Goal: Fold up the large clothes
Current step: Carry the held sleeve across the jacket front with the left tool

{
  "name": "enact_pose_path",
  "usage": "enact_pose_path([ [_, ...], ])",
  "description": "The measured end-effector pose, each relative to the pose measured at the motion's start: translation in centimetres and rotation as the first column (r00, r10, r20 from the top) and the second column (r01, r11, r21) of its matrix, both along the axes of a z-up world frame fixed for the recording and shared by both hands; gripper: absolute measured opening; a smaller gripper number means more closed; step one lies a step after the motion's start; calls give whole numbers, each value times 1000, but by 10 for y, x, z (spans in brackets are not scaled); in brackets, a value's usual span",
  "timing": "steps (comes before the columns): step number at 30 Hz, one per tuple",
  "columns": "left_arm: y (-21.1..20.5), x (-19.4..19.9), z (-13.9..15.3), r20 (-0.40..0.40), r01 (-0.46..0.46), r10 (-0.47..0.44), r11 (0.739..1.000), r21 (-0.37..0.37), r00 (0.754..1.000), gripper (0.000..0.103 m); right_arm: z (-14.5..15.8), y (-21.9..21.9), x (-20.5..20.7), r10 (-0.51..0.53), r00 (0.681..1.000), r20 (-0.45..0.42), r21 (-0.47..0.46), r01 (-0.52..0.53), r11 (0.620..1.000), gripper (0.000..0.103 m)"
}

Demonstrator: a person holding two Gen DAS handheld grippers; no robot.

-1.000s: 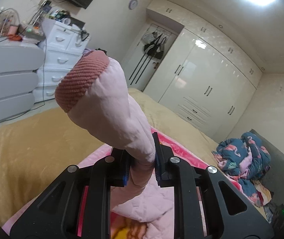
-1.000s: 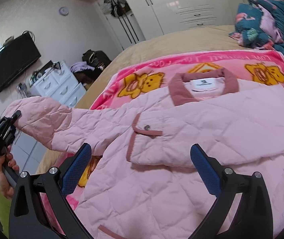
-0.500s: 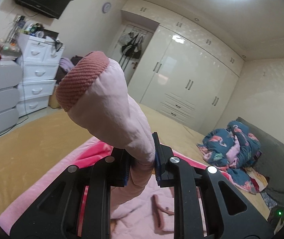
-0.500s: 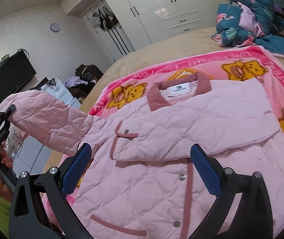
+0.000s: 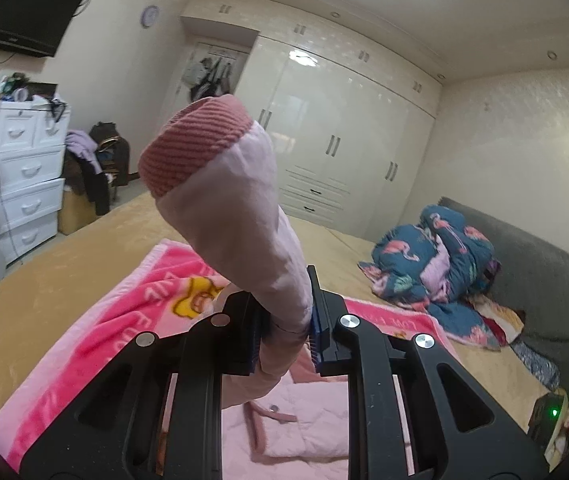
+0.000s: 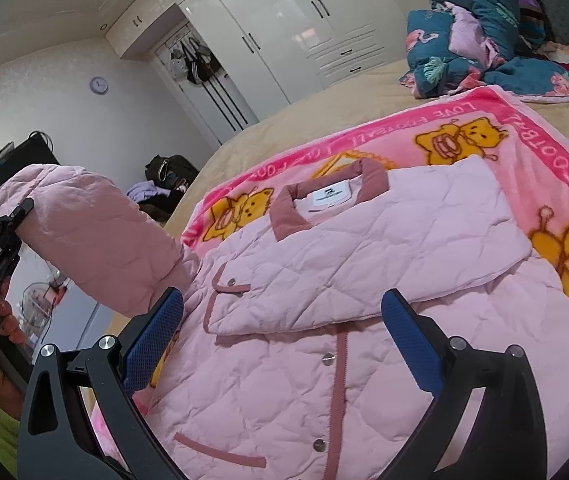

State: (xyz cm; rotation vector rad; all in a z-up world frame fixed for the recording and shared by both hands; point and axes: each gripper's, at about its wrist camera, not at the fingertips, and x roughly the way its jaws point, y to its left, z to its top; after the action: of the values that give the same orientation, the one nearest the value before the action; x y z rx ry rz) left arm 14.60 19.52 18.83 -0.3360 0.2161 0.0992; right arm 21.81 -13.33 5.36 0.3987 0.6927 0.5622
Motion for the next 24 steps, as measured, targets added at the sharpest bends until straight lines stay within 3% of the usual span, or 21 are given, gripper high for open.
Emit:
enact_pose_path([
  [11, -64, 36, -13, -58, 118, -116, 992, 42, 992, 11, -7, -62, 10, -113, 993, -15, 39, 114, 993, 99],
  [24, -124, 72, -44, -142, 244, -232, 967, 73, 962, 11, -23, -120, 18, -228, 972, -54, 74, 232, 970, 99],
])
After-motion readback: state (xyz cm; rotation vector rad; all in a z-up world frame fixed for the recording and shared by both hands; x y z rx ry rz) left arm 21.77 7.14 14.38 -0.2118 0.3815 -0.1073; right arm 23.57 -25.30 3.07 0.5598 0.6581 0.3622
